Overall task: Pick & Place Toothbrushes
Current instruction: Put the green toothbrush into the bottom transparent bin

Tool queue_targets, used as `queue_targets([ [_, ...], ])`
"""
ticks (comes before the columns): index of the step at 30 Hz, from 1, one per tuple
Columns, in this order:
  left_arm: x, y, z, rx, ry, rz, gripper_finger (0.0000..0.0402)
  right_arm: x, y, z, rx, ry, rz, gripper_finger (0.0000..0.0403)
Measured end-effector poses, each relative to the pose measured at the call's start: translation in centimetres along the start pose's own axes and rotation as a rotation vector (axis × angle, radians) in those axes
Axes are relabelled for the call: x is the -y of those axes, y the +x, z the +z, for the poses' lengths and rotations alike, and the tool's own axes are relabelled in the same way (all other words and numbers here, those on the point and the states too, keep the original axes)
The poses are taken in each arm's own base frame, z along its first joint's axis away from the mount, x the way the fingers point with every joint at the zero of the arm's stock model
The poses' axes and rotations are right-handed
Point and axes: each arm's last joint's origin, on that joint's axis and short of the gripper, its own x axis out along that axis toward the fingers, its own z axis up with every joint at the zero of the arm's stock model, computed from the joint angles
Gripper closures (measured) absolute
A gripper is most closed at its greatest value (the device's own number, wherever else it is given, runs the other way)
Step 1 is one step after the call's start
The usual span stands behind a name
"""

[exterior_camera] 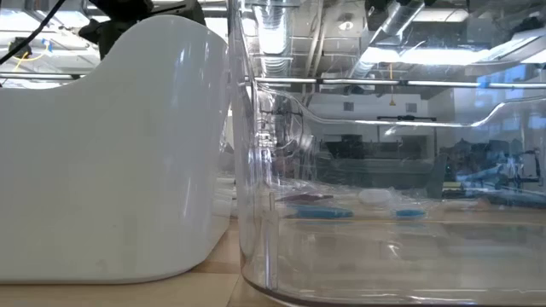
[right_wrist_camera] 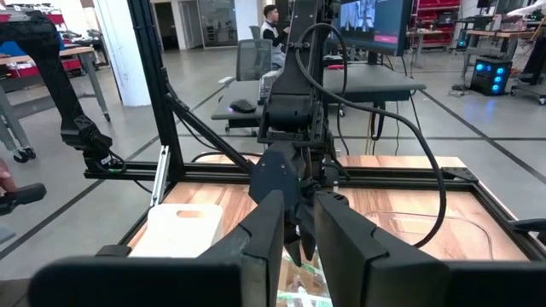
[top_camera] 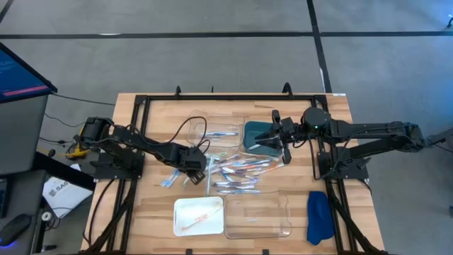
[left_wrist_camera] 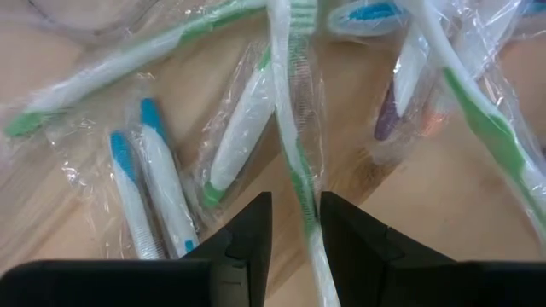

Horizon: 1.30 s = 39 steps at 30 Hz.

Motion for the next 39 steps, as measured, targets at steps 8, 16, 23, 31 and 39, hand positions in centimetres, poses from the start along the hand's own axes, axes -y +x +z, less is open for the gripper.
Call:
queue_targets([
  [8, 0.1, 0.0, 0.0, 0.004, 0.000, -0.008, 0.0307, 0.0, 0.0, 0.0, 0.000, 0.000, 0.000, 0.0340],
  [16, 0.1, 0.0, 0.1, 0.007, 0.000, -0.016, 0.0307, 0.0, 0.0, 0.0, 0.000, 0.000, 0.000, 0.0340],
  [23, 0.1, 0.0, 0.1, 0.014, 0.000, -0.011, 0.0307, 0.0, 0.0, 0.0, 0.000, 0.000, 0.000, 0.0340],
  [31, -0.7, 0.7, -0.3, 0.003, -0.008, 0.014, 0.0307, 0.0, 0.0, 0.0, 0.000, 0.000, 0.000, 0.0340],
  [39, -1.2, 1.1, -0.5, -0.018, -0.034, 0.008, 0.0320, 0.0, 0.0, 0.0, -0.001, 0.000, 0.000, 0.0340],
])
